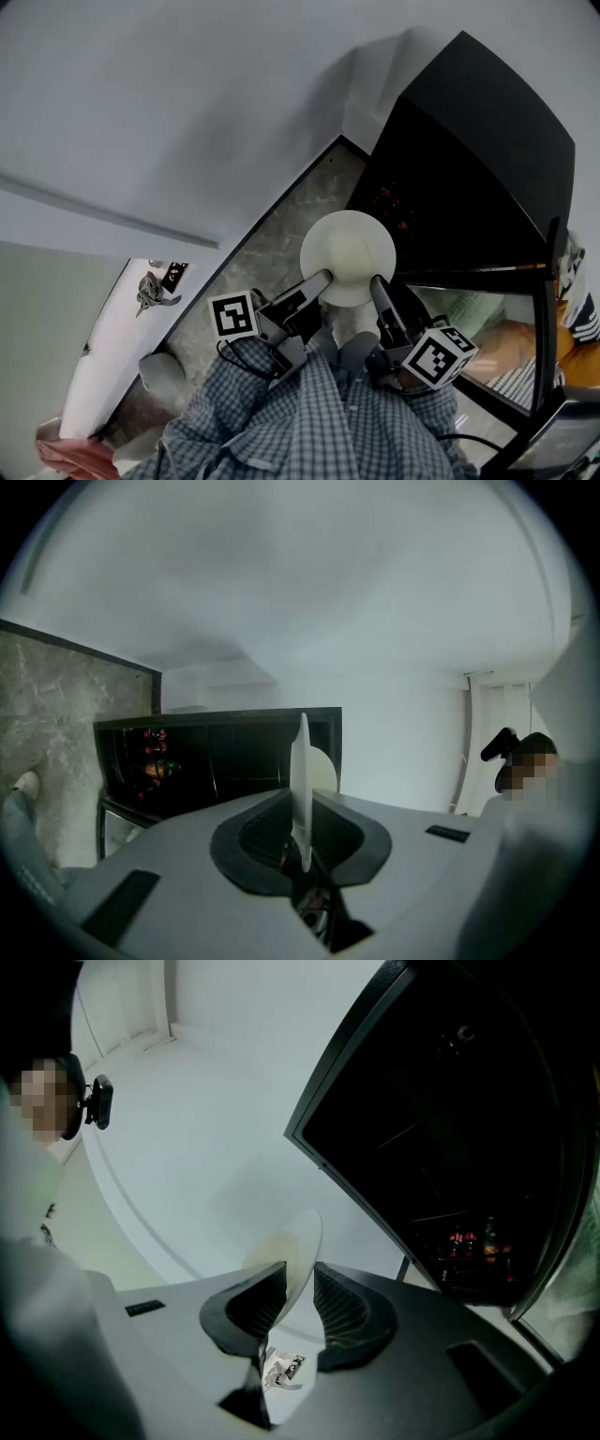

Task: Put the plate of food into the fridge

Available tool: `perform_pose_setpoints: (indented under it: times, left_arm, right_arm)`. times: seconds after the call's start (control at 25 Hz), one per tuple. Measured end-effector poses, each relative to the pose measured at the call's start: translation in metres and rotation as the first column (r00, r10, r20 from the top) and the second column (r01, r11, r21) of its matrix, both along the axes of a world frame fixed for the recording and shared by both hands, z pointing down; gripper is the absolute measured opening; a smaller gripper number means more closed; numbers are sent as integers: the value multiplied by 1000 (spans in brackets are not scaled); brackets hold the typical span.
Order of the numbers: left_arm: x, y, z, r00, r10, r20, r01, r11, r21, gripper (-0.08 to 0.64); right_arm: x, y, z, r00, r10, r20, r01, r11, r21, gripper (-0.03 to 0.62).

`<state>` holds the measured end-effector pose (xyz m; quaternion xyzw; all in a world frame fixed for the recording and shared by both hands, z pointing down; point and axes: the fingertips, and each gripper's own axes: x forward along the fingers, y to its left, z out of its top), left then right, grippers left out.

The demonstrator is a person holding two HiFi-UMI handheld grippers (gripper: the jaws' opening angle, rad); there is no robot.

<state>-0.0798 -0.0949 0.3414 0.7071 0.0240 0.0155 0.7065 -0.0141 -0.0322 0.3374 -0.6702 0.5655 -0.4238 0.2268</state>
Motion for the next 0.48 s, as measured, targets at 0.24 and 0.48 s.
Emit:
perform_pose_setpoints:
  times: [0.24,0.48]
  left_arm:
    - [24,12,13,997,82,13,-82,997,-6,35]
    - [45,24,16,990,138,26,-137,990,-27,35]
  right_arm:
    - [18,18,14,997,78,23,-78,997,-27,95]
    - [36,33,16,991,134,25,-133,990,-36,97]
